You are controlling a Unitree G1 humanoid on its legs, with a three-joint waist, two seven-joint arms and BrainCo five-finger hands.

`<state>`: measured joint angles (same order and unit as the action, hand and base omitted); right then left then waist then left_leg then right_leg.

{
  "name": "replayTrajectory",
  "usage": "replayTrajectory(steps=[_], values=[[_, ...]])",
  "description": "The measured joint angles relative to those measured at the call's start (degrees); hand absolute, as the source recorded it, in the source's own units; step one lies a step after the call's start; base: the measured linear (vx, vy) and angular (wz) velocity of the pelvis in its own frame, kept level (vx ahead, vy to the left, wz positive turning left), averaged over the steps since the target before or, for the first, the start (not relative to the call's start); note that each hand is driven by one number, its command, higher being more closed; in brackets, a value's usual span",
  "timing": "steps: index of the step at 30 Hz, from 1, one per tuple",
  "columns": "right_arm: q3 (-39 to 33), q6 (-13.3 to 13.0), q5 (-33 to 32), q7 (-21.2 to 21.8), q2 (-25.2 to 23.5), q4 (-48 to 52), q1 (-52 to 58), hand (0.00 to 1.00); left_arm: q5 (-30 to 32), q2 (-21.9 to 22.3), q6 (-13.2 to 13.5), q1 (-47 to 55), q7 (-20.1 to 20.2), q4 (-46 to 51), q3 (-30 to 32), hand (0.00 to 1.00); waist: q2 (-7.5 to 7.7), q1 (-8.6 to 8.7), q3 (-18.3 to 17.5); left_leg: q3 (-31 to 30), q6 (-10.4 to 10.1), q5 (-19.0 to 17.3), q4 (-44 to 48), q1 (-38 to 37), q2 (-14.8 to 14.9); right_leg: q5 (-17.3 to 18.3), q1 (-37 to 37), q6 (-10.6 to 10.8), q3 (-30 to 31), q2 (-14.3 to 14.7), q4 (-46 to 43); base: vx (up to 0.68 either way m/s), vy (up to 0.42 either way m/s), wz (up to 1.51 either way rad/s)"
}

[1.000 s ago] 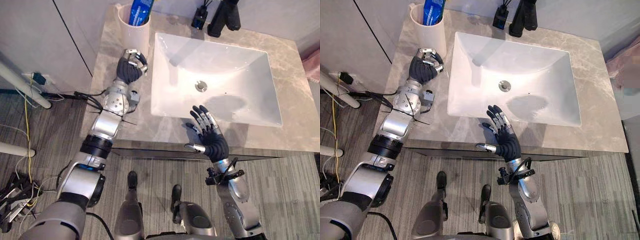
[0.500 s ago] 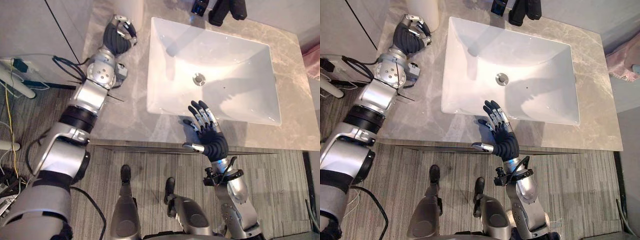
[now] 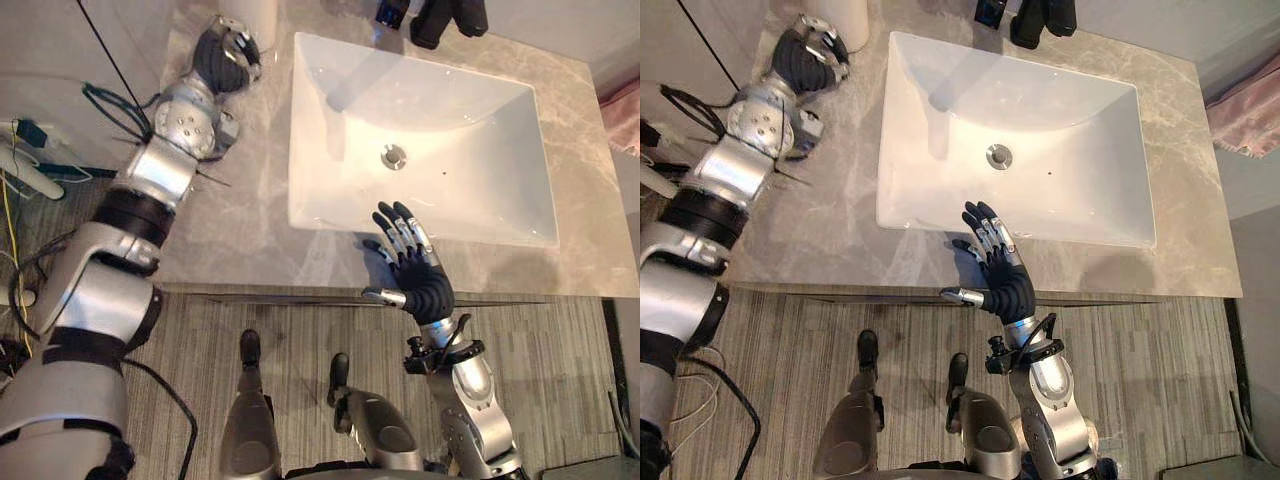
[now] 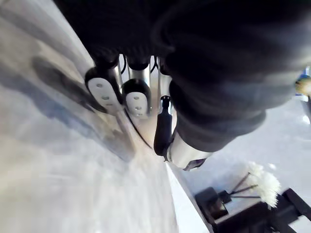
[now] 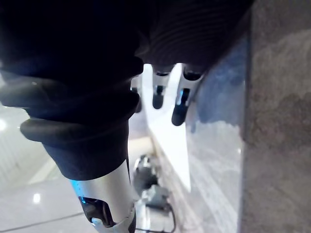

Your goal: Organize washtable

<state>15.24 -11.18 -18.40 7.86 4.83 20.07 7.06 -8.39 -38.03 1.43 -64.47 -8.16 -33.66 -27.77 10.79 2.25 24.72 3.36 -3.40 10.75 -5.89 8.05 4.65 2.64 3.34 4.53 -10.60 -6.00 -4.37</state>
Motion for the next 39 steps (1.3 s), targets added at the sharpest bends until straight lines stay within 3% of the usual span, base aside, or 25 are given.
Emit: replayTrajectory(steps=[4,8,14,15,19,22,25,27,29,32,33,36,38,39], values=[[-1.87,0.53,-0.09,0.1,-0.02,-0.71,-0.59,0.0,-0.74,7.24,-0.27,13.83,0.56,15.58,7.84,1.0,-1.41,-0.27,-1.03,-0.4,-0.27,-0.49,-0.02,0.09,-0.14,0.09,-0.41,0.07,-0.21,-0.02,0.55,0.02,0.001,0.04],[-6.06,2.71,-0.68,0.06,0.01,-5.62,-1.03,0.0,-0.95,17.44,-0.92,36.59,2.14,30.22,12.09,1.0,-5.28,-0.43,-7.98,-0.74,0.21,-0.29,-0.01,-0.17,-0.83,0.18,-1.5,0.29,-0.6,-0.4,1.68,0.09,-0.002,0.07],[-10.89,3.87,-2.3,0.68,0.67,-14.57,-2.9,0.0,-3.42,26.29,-0.83,62.42,7.48,40.97,19.54,1.0,-10.36,-1.69,-13.55,-1.04,-0.07,-0.59,-0.06,-3.02,-0.29,1.15,-4.27,-0.29,-1.81,0.1,1.5,-0.03,-0.025,0.08],[-11.33,3.93,-2.58,1.15,0.71,-15.89,-2.86,0.0,-4.7,27.6,-0.27,65.94,8.41,41.45,20.9,0.0,-11.05,-1.96,-14.53,-1.02,0.07,-0.76,-0.06,-3.18,-0.21,1.35,-4.36,-0.27,-1.94,0.13,1.31,-0.1,-0.007,0.03],[-12.0,4.27,-3.59,2.94,0.1,-18.42,-0.72,0.0,-8.1,32.0,1.02,74.0,10.67,42.02,23.48,0.0,-11.06,-3.16,-16.86,-1.05,0.14,-0.81,-0.07,-3.84,-0.12,1.59,-5.13,0.11,-1.95,0.0,1.3,-0.1,0.012,0.04],[-12.06,4.27,-3.56,4.97,-1.22,-19.89,0.33,0.0,-11.41,34.76,0.05,79.45,12.3,36.29,24.03,0.0,-10.4,-3.09,-17.91,-1.11,0.15,-0.81,-0.06,-3.68,-0.22,1.78,-5.13,0.42,-1.47,-0.14,1.4,-0.05,0.023,0.02],[-11.77,4.25,-3.47,5.24,-1.33,-21.58,0.31,0.0,-12.98,35.09,-1.84,80.73,13.2,31.72,23.56,0.0,-9.66,-3.09,-18.34,-1.18,0.15,-0.82,-0.06,-3.63,-0.55,1.8,-5.12,0.44,-0.18,-0.13,1.5,-0.03,0.016,0.02],[-10.98,4.22,-3.26,6.09,-1.19,-22.44,0.92,0.0,-13.43,35.11,-3.49,82.46,13.31,27.88,22.62,0.0,-8.36,-3.03,-19.1,-0.95,0.16,-0.83,-0.05,-3.54,-1.05,1.88,-4.93,0.55,0.8,-0.24,1.51,-0.01,0.016,0.0],[-10.21,4.23,-2.86,6.11,-1.12,-22.67,1.69,0.0,-13.48,34.9,-3.75,82.93,13.48,26.78,21.44,0.0,-7.81,-3.03,-19.43,-0.83,0.17,-0.83,-0.05,-3.52,-1.62,1.9,-4.83,0.55,1.61,-0.41,1.49,0.0,0.018,0.01],[-8.73,5.08,-1.99,6.25,-0.83,-24.96,4.11,0.0,-13.47,34.69,-3.77,83.24,14.44,26.84,20.48,0.0,-8.35,-3.07,-19.56,-0.02,0.66,-1.17,-0.04,-2.85,-2.74,1.9,-3.65,0.51,3.2,-1.21,1.23,-0.01,0.051,-0.06],[-8.36,5.59,-1.65,6.26,-0.77,-24.97,5.35,0.0,-13.29,34.51,-3.75,83.36,14.45,26.89,20.46,0.0,-7.91,-2.77,-20.04,0.52,0.64,-1.19,-0.05,-2.17,-2.77,1.66,-2.59,-0.31,4.36,-1.97,1.29,-0.01,0.081,-0.39],[-7.62,5.04,-1.16,7.13,-1.27,-24.42,6.54,0.0,-12.12,33.64,-3.96,83.64,14.45,26.91,19.99,0.0,-8.7,-2.28,-19.84,3.86,1.51,-0.52,0.09,-0.7,-2.93,0.48,0.62,-1.94,5.95,-2.65,2.03,-0.01,0.071,-0.66],[-7.9,6.96,-0.14,6.64,-1.47,-25.82,6.84,0.0,-11.02,31.54,-4.04,83.34,14.37,26.76,19.29,0.0,-8.46,-1.47,-19.59,5.69,1.67,-0.64,0.12,-0.84,-3.09,0.47,0.81,-2.85,5.77,-3.29,2.62,-0.01,0.063,-0.51],[-8.34,9.0,0.88,5.28,-1.31,-28.31,8.76,0.0,-10.42,30.48,-4.18,82.58,14.34,27.02,18.92,0.0,-8.17,-0.72,-19.54,6.53,1.52,-0.39,0.5,-0.85,-3.41,3.05,1.65,-7.47,5.18,-3.52,2.41,-0.02,0.095,-0.49]])
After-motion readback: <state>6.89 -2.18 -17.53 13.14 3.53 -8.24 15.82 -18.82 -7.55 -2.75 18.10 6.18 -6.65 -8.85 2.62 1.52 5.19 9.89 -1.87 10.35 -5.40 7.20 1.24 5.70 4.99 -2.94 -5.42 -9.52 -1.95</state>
